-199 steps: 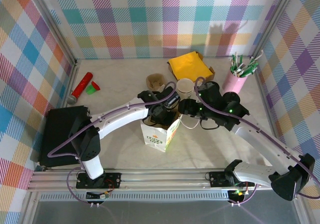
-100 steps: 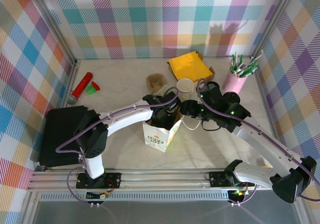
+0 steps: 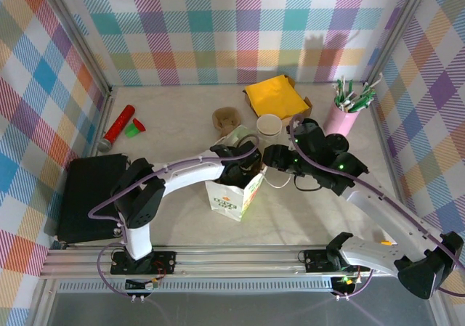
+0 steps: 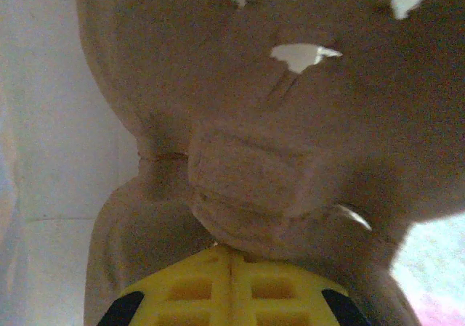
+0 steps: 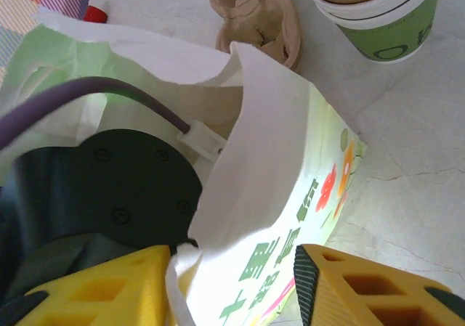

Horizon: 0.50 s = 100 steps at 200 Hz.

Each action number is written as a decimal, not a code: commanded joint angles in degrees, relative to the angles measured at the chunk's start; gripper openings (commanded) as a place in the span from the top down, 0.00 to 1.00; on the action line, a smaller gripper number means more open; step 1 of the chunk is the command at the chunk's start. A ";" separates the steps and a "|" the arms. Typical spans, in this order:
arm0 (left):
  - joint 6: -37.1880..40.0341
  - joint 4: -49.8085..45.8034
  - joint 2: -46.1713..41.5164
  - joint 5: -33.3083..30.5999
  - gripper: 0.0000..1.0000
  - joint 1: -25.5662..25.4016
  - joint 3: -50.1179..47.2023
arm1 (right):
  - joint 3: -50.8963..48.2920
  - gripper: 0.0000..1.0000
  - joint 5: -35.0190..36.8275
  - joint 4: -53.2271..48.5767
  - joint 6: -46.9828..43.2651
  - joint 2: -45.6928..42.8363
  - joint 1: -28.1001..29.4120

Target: Pack the takeout coffee

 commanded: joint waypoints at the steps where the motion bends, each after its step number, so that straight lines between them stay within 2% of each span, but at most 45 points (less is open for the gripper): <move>1: -1.04 0.98 1.72 1.06 1.00 0.52 -1.11 | -0.54 0.51 -0.68 1.62 0.11 -0.87 -0.10; 100: -2.35 4.47 4.33 2.65 1.00 0.53 -3.59 | -0.10 0.44 -0.89 1.54 0.63 -0.91 -0.13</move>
